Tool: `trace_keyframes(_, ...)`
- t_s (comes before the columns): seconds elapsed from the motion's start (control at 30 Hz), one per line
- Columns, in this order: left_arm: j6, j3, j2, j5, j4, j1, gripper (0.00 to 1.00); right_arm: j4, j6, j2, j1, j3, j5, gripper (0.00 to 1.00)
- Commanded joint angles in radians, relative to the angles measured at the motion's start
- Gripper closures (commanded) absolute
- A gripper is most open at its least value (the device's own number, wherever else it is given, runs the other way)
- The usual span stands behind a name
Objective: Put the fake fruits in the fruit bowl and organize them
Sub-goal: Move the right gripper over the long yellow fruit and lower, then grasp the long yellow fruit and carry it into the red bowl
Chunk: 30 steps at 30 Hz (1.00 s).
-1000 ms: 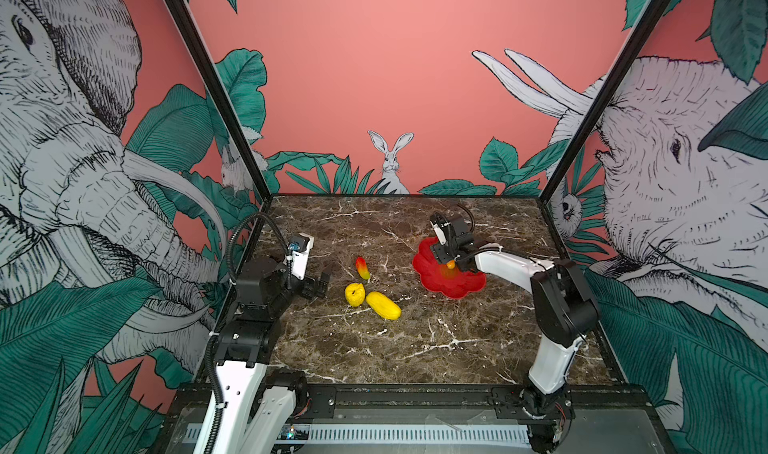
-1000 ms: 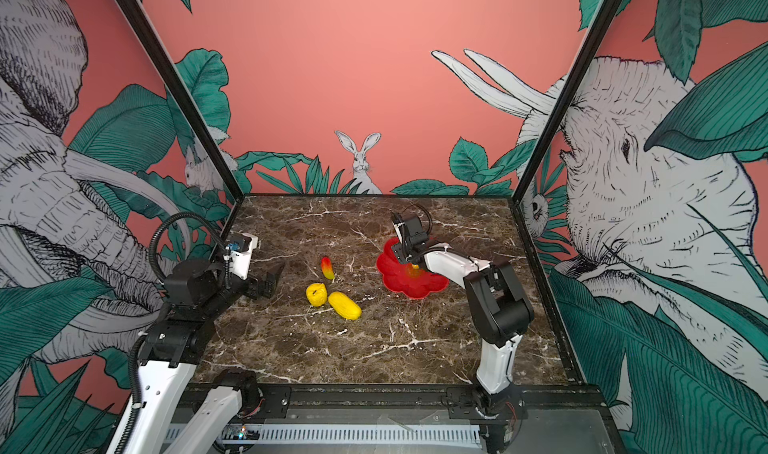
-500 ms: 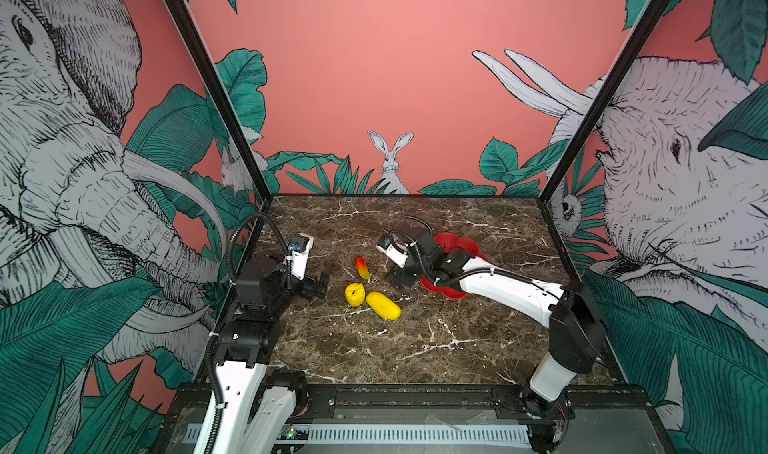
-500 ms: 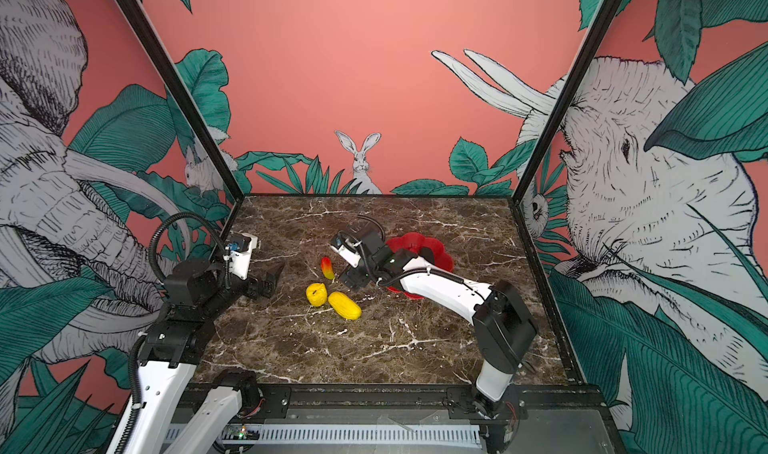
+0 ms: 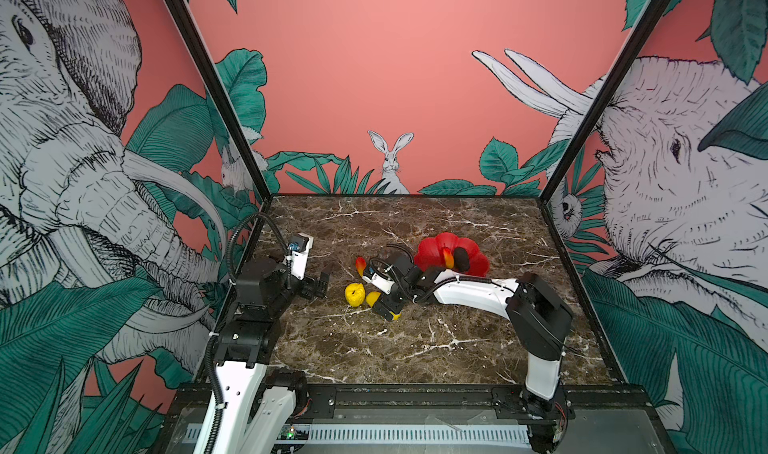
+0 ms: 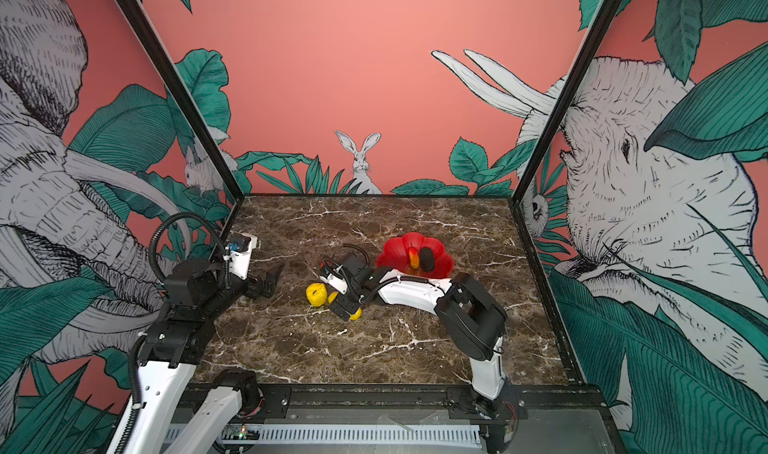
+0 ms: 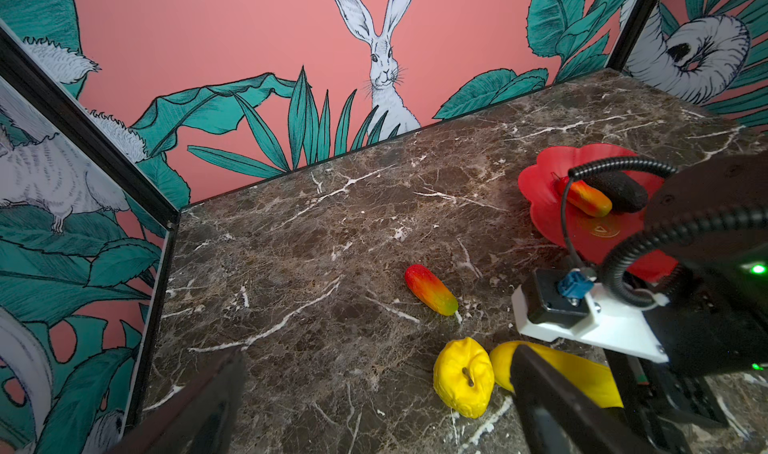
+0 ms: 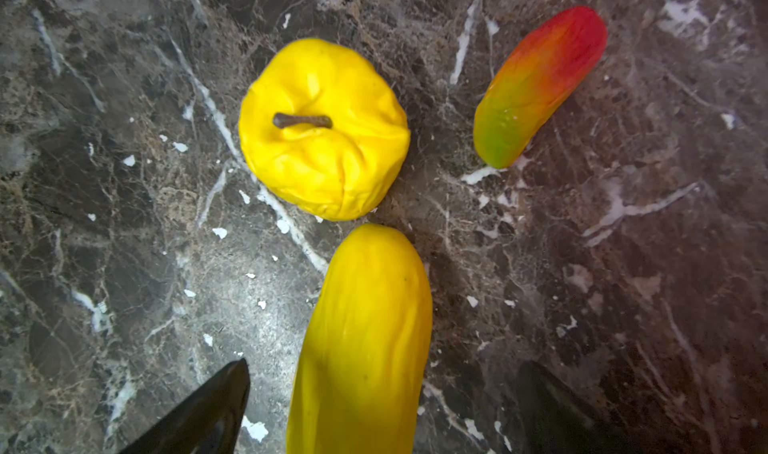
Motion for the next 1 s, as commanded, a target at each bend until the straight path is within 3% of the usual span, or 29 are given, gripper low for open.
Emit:
trace_keyframes(0.0, 0.017, -0.009, -0.012, -0.001, 0.002, 0.0, 0.0, 0.021, 0.033, 0.035, 0.009, -0.005, -0.023, 0.04)
trace_keyframes(0.23, 0.017, -0.009, -0.01, -0.001, 0.0, 0.0, 0.0, -0.022, 0.049, 0.073, 0.009, 0.018, -0.022, 0.26)
trace_keyframes(0.47, 0.017, -0.009, -0.015, -0.002, 0.001, 0.0, 0.0, -0.065, 0.032, 0.015, 0.009, 0.018, 0.005, 0.5)
trace_keyframes(0.63, 0.019, -0.01, -0.025, -0.006, 0.001, 0.0, 0.0, -0.093, 0.012, -0.093, 0.001, 0.009, 0.026, 0.57)
trace_keyframes(0.97, 0.017, -0.008, -0.015, -0.006, 0.006, 0.0, 0.0, -0.118, 0.007, -0.362, -0.097, -0.102, 0.094, 0.6)
